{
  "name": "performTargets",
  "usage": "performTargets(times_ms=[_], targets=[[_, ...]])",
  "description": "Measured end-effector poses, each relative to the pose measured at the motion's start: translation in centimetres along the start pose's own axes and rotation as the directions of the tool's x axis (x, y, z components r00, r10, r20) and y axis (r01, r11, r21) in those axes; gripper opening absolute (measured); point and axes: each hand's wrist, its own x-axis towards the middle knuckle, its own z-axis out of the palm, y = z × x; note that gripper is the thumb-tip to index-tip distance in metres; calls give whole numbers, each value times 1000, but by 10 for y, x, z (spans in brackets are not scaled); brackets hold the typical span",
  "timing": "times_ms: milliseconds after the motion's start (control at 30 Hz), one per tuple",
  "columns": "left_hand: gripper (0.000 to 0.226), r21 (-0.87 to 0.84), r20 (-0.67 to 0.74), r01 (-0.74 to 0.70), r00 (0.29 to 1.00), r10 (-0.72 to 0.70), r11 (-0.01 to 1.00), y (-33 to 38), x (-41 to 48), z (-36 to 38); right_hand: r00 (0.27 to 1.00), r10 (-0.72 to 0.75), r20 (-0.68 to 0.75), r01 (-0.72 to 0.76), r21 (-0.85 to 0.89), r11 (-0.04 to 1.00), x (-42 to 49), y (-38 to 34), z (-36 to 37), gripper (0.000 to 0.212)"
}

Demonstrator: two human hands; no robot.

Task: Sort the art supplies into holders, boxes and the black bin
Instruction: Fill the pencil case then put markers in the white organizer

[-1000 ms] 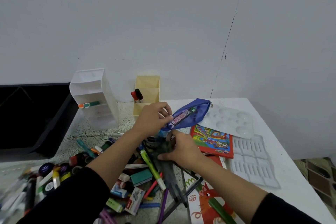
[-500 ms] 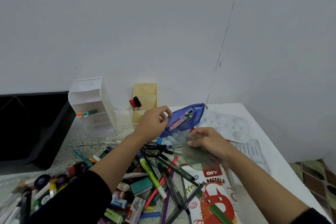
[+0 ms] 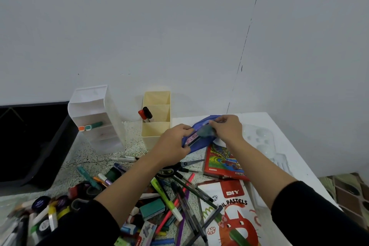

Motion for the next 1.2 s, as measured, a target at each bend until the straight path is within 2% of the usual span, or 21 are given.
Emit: performTargets(times_ms=[67, 167, 233, 300, 367, 467, 533, 667, 733, 833, 933, 1000, 1100, 1200], targets=[[53, -18, -10, 10, 1000, -11, 1000, -1, 0, 2, 991, 11, 134, -9, -16, 1000, 8, 3, 11, 8], [51, -76, -33, 61, 997, -64, 995, -2, 1, -1, 936, -27, 350, 60, -86, 994, 6, 13, 21, 35], [51, -83, -44, 74, 996, -78, 994, -3, 2, -3, 924, -125, 362, 202, -183, 962, -13, 3, 17, 39], [54, -69, -46, 77, 996, -80, 995, -6, 3, -4, 913, -297, 281, 371, -261, 891, -23, 2, 9, 33], [56, -87, -21, 47, 999, -49, 995, -8, 2, -4, 885, -416, 208, 460, -258, 849, -29, 2, -1, 24], [54, -129, 38, -12, 999, 17, 992, -11, -4, -1, 842, -455, 292, 531, -291, 796, -36, 6, -14, 17], [48, -106, 30, -10, 999, 13, 994, -9, -9, 2, 812, -461, 358, 573, -343, 744, -45, 12, -21, 11], [25, -109, -24, -20, 1000, 18, 994, -3, -20, -1, 789, -430, 438, 594, -370, 714, -60, 27, -32, 9], [11, -93, -6, -37, 999, 37, 995, 0, -27, -6, 758, -392, 522, 620, -386, 683, -69, 31, -34, 8], [3, 36, 105, -81, 991, 77, 996, 4, -42, -12, 687, -361, 630, 711, -484, 509, -81, 40, -32, 12], [11, 228, 259, -163, 961, 102, 960, 8, -55, -10, 651, -429, 626, 758, -557, 339, -87, 53, -24, 17], [19, 311, 342, -226, 933, 114, 923, 12, -61, -3, 660, -447, 603, 748, -580, 323, -90, 60, -19, 17], [24, 374, 376, -281, 917, 132, 884, 16, -63, 5, 670, -454, 587, 739, -583, 337, -93, 65, -16, 15], [24, 365, 412, -295, 902, 131, 883, 19, -62, 2, 701, -469, 538, 713, -552, 432, -93, 62, -20, 10]])
